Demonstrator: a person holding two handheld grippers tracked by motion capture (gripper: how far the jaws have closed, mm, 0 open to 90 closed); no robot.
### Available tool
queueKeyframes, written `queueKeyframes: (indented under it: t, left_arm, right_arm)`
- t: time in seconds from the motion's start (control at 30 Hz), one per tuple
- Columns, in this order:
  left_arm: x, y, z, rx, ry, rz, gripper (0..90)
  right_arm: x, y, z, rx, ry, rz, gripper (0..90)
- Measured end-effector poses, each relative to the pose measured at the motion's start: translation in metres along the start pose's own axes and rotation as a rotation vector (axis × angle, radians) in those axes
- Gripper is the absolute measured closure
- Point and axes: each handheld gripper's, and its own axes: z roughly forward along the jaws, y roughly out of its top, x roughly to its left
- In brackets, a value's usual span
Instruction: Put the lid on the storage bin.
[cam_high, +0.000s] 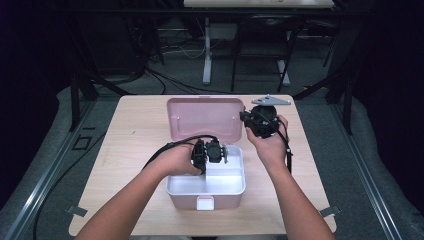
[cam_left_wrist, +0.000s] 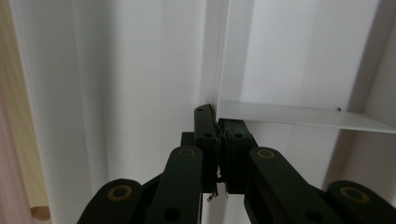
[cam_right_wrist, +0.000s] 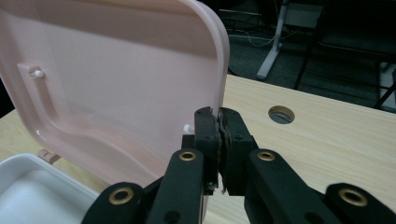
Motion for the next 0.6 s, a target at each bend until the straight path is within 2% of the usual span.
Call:
queueKeyframes:
  t: [0.17,0.23,0.27,0.37,0.6]
  left_arm:
    - [-0.002,0.0,0.0,0.001,0.012,0.0,86.7]
    - [-0.002,0.001,-0.001,0.009,0.021,0.007,86.5]
    - [-0.003,0.001,0.0,0.008,0.027,0.005,86.3]
    - [-0.006,0.001,0.0,0.008,0.049,0.01,85.8]
    - [-0.006,-0.005,-0.001,-0.028,0.066,-0.02,82.1]
  right_arm:
    - [0.004,-0.007,-0.008,-0.041,-0.005,-0.016,87.2]
    - [0.005,-0.009,-0.011,-0.041,0.006,-0.025,87.3]
    - [0.006,-0.01,-0.012,-0.052,-0.008,-0.029,87.3]
    - [0.008,-0.012,-0.015,-0.054,-0.007,-0.037,87.3]
    - [0.007,-0.012,-0.016,-0.057,-0.002,-0.035,87.3]
